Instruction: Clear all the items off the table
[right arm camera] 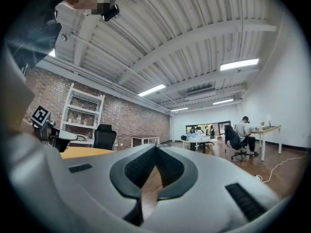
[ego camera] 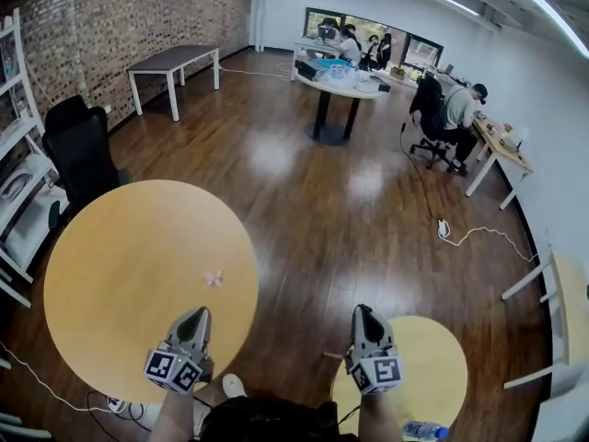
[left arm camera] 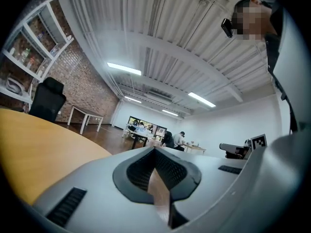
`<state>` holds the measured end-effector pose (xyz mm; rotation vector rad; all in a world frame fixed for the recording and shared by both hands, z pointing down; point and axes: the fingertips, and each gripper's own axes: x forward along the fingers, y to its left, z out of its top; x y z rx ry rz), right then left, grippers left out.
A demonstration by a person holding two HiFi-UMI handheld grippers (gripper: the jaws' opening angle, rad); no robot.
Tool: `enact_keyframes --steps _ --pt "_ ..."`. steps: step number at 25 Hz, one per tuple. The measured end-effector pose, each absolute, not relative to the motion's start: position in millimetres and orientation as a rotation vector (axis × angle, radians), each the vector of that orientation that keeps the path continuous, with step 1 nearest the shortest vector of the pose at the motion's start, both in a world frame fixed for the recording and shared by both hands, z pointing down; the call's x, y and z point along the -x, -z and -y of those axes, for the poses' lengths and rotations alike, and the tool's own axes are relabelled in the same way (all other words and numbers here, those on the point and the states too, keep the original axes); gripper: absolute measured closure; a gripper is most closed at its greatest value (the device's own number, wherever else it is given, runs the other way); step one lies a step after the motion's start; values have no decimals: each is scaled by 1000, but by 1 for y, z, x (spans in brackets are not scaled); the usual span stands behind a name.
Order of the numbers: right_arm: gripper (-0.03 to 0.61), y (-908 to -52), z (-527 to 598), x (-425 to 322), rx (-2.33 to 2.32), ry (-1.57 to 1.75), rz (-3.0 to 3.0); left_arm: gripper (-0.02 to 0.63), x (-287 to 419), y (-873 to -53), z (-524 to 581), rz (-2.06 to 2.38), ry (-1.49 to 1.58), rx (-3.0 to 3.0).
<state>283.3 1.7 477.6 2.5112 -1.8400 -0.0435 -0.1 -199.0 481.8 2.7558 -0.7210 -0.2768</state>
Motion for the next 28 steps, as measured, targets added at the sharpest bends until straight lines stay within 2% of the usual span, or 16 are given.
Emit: enact_keyframes --steps 7,15,28 --pt "575 -485 132 -211 -2277 -16 2048 614 102 -490 284 969 352 -2655" --pt "575 -515 239 -134 -2043 -156 2194 614 193 -498 322 1203 334 -2574" --pt "575 -552 316 -103 -1788 -257 2295 614 231 -514 341 1400 280 -2459"
